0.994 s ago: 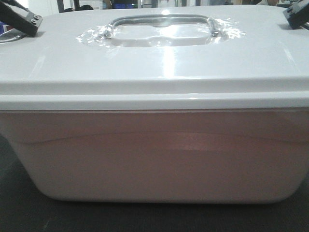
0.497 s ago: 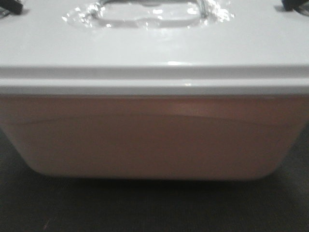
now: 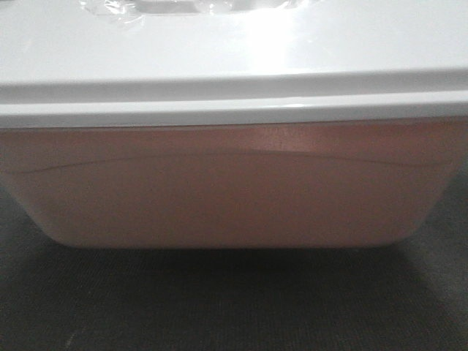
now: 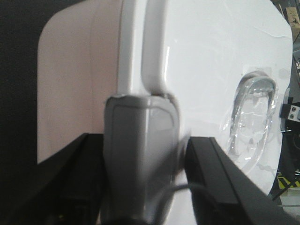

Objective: Grab white bin and place on right shelf
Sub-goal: 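Lift the white bin off the table with both grippers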

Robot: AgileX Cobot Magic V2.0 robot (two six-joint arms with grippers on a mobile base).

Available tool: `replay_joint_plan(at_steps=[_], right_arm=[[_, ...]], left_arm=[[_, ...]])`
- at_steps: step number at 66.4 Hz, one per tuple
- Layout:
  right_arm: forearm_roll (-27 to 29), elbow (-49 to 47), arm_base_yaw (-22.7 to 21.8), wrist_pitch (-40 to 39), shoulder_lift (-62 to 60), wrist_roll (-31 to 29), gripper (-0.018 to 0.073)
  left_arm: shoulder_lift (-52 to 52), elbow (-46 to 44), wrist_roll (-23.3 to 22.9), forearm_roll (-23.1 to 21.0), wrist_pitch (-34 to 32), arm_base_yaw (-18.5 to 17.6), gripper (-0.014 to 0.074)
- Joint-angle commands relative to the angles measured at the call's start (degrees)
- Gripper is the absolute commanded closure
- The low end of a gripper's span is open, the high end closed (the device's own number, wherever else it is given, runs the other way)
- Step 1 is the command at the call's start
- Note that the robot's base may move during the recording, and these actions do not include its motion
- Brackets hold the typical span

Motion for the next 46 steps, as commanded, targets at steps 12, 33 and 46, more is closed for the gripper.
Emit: replay_joint_plan(at_steps=[12,33,46], right_arm=[[8.67,-1.65,3.57,8.73,-1.62,-1.37,0.0199],[8.56,-1.65,3.57,8.49,-1.62,-1.37,0.0199],[8.51,-1.65,3.57,7.00,-1.62,-1.66,0.0199]], left_arm=[[-1.43,-1.98,0.70,-4.77,3.99,-0.45,0.0354],[-1.47,-1.98,0.70,-4.78,4.14,-0.45,0.0354],[-1.47,-1.98,0.83,-5.68,4.98,-0.45,0.0354]])
